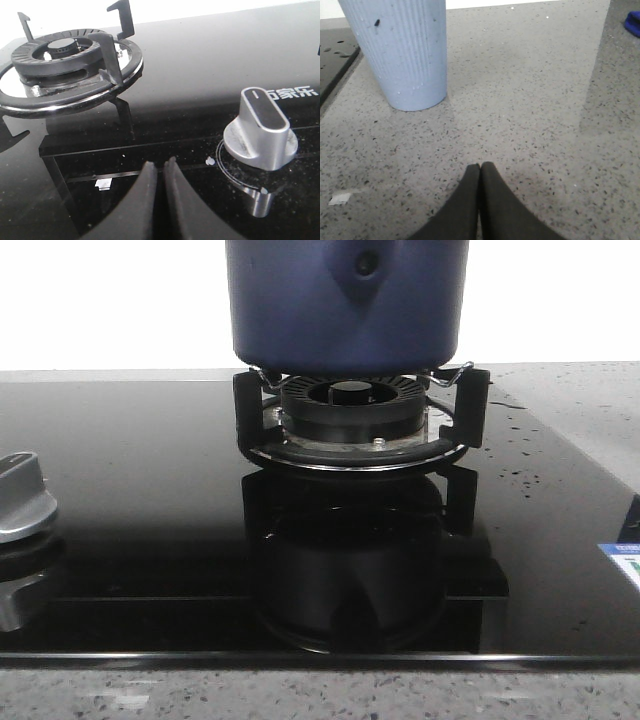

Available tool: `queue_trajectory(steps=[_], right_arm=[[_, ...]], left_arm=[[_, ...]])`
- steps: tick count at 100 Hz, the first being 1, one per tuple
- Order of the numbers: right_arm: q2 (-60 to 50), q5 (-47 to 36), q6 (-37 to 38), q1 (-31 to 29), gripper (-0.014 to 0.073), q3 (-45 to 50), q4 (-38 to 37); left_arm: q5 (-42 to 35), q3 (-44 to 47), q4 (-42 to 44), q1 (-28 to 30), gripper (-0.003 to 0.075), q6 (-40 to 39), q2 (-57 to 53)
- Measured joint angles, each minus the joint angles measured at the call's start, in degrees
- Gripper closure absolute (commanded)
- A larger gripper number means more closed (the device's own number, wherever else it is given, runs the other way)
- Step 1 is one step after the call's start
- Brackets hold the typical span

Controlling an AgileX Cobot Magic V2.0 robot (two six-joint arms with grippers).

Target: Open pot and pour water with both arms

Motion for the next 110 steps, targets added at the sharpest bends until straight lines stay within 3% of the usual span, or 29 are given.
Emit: queue_trajectory(steps=[91,110], right_arm=[[0.00,-10.94,0.13,0.00,0.0657,0.00,0.00],[0.00,-14.13,0.13,0.00,0.0657,0.00,0.00]], left_arm=[[0.00,0.00,0.00,0.00,0.0741,0.00,0.00],[-3.14,0.00,-5.55,0.00,0.0741,0.00,0.00]])
